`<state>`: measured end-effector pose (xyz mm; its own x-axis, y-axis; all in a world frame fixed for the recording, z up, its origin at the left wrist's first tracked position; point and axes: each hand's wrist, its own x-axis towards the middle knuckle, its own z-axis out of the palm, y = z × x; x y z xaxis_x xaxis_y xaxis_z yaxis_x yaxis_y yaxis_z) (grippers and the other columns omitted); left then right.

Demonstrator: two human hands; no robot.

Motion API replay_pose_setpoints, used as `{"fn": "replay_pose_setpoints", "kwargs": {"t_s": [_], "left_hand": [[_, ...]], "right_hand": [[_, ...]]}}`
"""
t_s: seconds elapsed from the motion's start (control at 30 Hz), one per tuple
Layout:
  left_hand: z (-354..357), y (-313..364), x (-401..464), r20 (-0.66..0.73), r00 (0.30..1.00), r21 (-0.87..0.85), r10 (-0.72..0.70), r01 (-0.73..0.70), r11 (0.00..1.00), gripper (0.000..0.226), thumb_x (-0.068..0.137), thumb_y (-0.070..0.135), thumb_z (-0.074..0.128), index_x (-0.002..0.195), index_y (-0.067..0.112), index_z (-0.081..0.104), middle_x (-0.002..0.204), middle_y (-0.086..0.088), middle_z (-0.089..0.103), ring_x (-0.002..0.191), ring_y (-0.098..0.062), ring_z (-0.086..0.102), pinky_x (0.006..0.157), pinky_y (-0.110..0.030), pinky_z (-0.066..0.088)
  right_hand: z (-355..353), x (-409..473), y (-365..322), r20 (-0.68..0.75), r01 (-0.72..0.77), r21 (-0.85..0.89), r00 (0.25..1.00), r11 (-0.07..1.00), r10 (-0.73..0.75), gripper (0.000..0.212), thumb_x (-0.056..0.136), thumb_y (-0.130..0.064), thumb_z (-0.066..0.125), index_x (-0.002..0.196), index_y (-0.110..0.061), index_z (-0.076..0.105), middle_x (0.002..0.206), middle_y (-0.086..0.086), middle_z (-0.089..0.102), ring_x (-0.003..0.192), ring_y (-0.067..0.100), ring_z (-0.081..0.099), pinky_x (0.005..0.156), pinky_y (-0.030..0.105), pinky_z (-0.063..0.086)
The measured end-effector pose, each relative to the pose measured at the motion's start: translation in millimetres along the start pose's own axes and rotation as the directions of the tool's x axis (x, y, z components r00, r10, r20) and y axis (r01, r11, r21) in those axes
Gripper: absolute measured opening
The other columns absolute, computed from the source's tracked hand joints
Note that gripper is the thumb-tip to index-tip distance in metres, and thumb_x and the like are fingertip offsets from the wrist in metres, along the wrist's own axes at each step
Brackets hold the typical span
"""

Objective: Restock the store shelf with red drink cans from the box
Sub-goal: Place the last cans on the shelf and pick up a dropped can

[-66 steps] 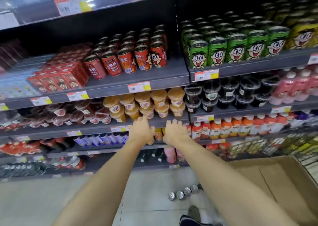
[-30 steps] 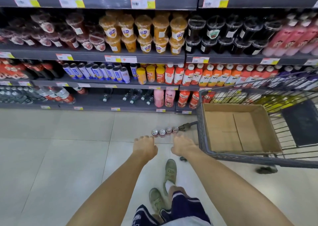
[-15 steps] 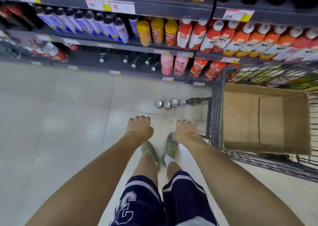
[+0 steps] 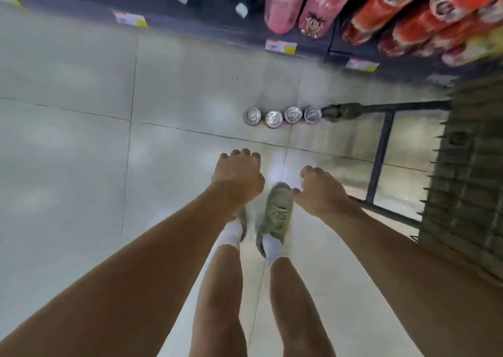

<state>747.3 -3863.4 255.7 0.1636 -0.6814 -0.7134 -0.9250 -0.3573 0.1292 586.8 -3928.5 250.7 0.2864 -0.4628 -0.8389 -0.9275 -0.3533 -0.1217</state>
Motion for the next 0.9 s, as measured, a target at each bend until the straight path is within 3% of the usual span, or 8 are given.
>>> {"fn": "replay_pose_setpoints", "kwargs": {"t_s": [0.2, 0.4, 0.53, 0.67, 0.9], "left_hand": [[60, -41, 97, 0.031, 1.000, -0.040, -0.001, 0.002, 0.999, 0.042, 0.095, 0.034, 0.047, 0.131, 0.014, 0.053, 0.126, -0.005, 0.058, 0.118, -0.024, 0.052, 0.097, -0.037, 0.039], [91, -68, 175, -0.004, 0.999, -0.070, -0.042, 0.042, 0.997, 0.044, 0.094, 0.037, 0.053, 0.131, 0.013, 0.052, 0.127, -0.008, 0.057, 0.119, -0.027, 0.053, 0.096, -0.038, 0.041], [99, -70, 220, -0.049, 0.998, -0.094, -0.025, 0.020, 0.995, 0.049, 0.092, 0.036, 0.058, 0.134, 0.014, 0.047, 0.127, -0.007, 0.055, 0.119, -0.027, 0.052, 0.093, -0.038, 0.042], [109, -75, 253, -0.112, 0.994, -0.154, 0.013, -0.031, 0.988, 0.061, 0.085, 0.029, 0.070, 0.135, 0.010, 0.040, 0.130, -0.010, 0.048, 0.119, -0.029, 0.050, 0.092, -0.038, 0.045], [135, -81, 281, -0.076, 0.990, -0.269, 0.118, -0.134, 0.954, 0.089, 0.080, 0.014, 0.076, 0.149, 0.011, 0.020, 0.143, -0.011, 0.037, 0.123, -0.030, 0.048, 0.096, -0.035, 0.043]], "right_hand": [[36, 101, 5, -0.021, 0.068, -0.152, 0.997, 0.986, -0.072, 0.047, 0.095, -0.037, 0.055, 0.134, -0.012, 0.045, 0.133, 0.008, 0.050, 0.124, 0.027, 0.047, 0.099, 0.041, 0.042], [47, 200, 0, -0.171, 0.159, -0.202, 0.966, 0.966, -0.195, 0.053, 0.091, -0.035, 0.063, 0.132, -0.006, 0.045, 0.131, 0.013, 0.048, 0.122, 0.031, 0.045, 0.092, 0.042, 0.041], [47, 252, 0, -0.291, 0.210, -0.266, 0.913, 0.941, -0.286, 0.065, 0.082, -0.031, 0.073, 0.134, -0.003, 0.045, 0.133, 0.017, 0.048, 0.124, 0.035, 0.044, 0.100, 0.045, 0.040], [54, 290, -4, -0.273, 0.239, -0.340, 0.900, 0.909, -0.339, 0.076, 0.074, -0.031, 0.080, 0.134, -0.003, 0.043, 0.131, 0.016, 0.050, 0.125, 0.035, 0.044, 0.102, 0.047, 0.039], [71, 324, -1, -0.345, 0.191, -0.414, 0.872, 0.890, -0.348, 0.065, 0.075, -0.013, 0.076, 0.132, -0.002, 0.045, 0.125, 0.017, 0.057, 0.130, 0.033, 0.042, 0.116, 0.056, 0.016]]}}
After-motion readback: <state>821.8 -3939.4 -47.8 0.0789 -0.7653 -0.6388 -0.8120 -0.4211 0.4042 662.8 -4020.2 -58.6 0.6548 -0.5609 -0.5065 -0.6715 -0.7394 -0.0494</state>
